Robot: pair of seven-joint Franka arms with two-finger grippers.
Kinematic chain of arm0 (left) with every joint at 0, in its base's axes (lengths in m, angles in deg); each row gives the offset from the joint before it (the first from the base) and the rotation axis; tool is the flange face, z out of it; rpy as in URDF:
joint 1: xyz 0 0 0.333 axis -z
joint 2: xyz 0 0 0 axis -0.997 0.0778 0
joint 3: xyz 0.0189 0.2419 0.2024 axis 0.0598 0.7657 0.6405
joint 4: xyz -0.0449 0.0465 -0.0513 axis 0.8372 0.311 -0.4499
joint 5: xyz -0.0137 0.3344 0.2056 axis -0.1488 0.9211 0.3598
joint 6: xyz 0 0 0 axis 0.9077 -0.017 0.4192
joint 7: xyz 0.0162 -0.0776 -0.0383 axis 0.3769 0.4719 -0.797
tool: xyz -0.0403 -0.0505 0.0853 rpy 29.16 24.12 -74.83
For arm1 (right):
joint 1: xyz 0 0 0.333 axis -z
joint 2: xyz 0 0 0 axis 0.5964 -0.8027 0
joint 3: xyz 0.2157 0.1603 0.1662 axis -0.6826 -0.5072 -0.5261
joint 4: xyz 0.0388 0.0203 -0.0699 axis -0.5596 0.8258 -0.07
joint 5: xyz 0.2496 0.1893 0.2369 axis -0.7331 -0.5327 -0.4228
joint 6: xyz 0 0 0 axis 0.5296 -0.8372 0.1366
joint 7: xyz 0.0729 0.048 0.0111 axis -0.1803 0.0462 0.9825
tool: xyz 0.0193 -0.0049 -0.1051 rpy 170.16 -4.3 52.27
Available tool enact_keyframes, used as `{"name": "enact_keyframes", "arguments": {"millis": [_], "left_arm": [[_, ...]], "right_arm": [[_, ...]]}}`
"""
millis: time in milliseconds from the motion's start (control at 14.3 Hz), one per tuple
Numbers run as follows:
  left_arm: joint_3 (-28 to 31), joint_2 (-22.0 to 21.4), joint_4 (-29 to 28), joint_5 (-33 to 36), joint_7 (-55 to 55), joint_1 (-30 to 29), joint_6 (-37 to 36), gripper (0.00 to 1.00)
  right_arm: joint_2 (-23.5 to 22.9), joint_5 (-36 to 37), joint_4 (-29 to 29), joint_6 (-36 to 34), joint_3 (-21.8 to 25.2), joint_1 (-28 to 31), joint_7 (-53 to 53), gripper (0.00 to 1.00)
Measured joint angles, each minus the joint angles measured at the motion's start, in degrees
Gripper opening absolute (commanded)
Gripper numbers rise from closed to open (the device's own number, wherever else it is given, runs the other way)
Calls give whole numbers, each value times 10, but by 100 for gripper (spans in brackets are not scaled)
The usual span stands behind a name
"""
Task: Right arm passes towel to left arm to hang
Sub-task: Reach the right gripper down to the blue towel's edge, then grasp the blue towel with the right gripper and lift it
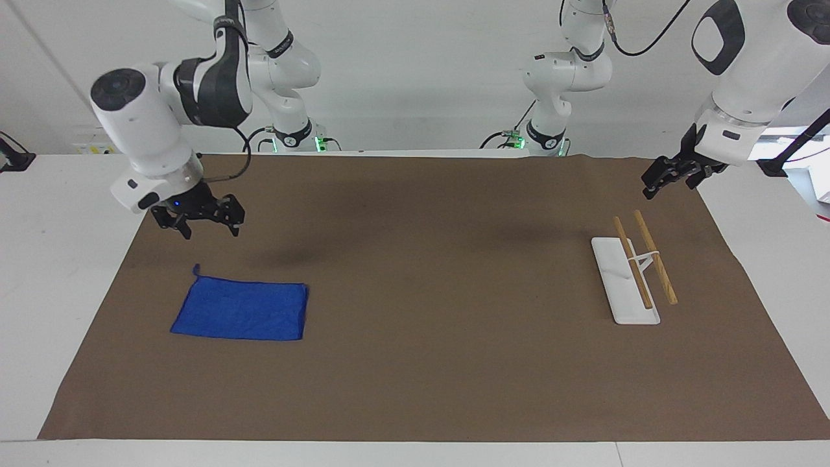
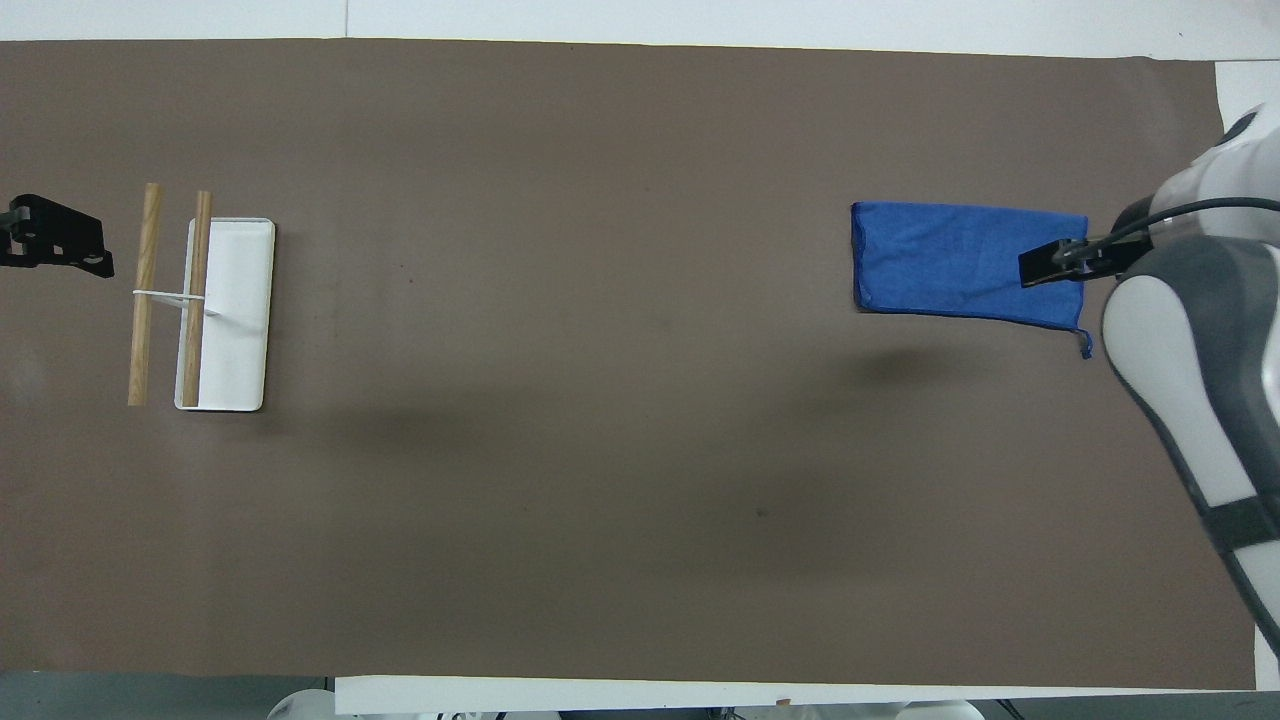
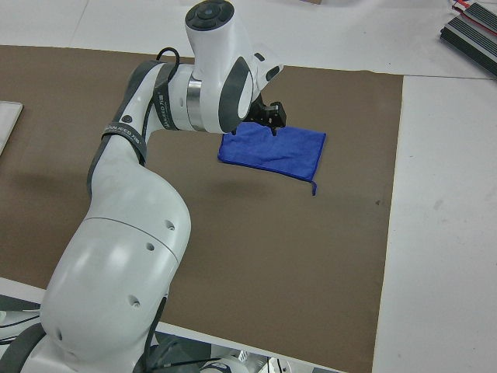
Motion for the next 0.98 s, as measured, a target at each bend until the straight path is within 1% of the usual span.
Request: {"name": "enact_keyframes", "arguments": {"millis": [140,279,419,558,837,977], "left_arm": [[0,0,0,0,0,0,0,100],[0,0,0,0,0,0,0,100],[0,0,0,0,0,0,0,100],[0,0,0,0,0,0,0,100],[0,0,0,0,0,0,0,100],[0,0,0,0,0,0,0,100]], "right_arm": [[-44,0,15,63,1,1,0,100],[-84,0,15,101,1,3,-1,100],[-111,0,15,129,3,4,-1,100],[-130,-1,15,146,2,3,-1,100],[-151,-9,15,170,1,3,-1,99],[-161,-20,15,177,1,3,-1,93]]}}
